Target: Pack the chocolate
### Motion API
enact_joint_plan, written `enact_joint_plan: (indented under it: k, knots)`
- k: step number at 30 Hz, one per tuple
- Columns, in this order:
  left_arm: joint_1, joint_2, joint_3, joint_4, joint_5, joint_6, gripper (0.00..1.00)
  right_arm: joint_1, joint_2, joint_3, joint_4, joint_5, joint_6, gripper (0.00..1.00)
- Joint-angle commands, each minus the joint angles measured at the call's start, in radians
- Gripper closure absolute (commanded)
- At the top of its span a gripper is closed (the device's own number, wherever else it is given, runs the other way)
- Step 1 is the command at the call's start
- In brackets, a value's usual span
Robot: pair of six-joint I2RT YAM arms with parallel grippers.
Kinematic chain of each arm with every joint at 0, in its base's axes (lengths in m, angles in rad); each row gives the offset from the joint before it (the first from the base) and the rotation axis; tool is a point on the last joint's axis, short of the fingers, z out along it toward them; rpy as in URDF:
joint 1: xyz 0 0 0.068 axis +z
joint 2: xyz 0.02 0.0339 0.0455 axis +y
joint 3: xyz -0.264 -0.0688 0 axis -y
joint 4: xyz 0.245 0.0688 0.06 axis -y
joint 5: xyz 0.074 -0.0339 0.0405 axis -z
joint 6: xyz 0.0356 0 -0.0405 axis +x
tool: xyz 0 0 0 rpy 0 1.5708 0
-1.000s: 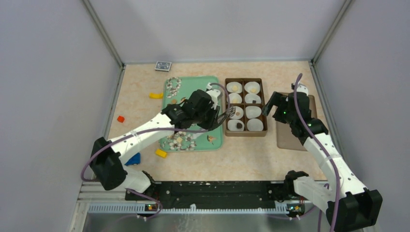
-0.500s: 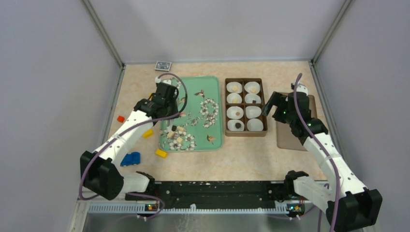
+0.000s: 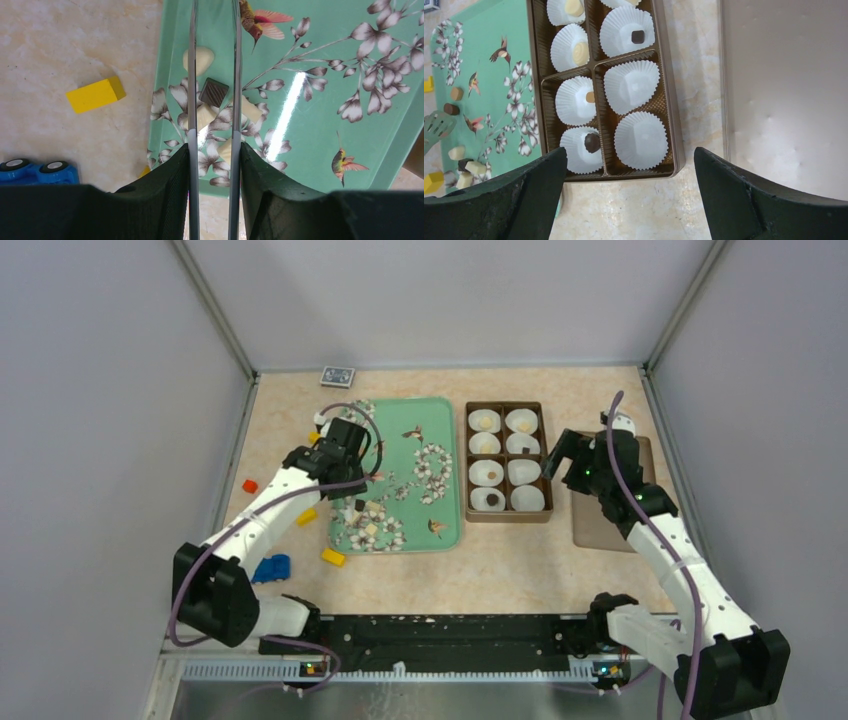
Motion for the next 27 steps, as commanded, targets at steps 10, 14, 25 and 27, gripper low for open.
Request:
enact_joint_plan:
  k: [10, 14, 25, 27]
  knots:
    - [0.024, 0.057, -0.037, 0.13, -0.024, -0.033, 0.54, -0.001, 0.0, 0.027, 0.036, -0.005, 0.001, 0.05]
    - [0.037, 0.082, -0.042, 0.148, -0.01, -0.022, 0.53, -0.002, -0.005, 0.021, 0.038, -0.007, 0.003, 0.05]
    - [0.076, 0.136, -0.022, 0.193, 0.045, 0.027, 0.53, -0.001, -0.025, 0.01, 0.024, -0.001, 0.012, 0.05]
    - [0.074, 0.143, -0.012, 0.191, 0.065, 0.039, 0.53, -0.001, -0.028, 0.01, 0.021, 0.001, 0.014, 0.05]
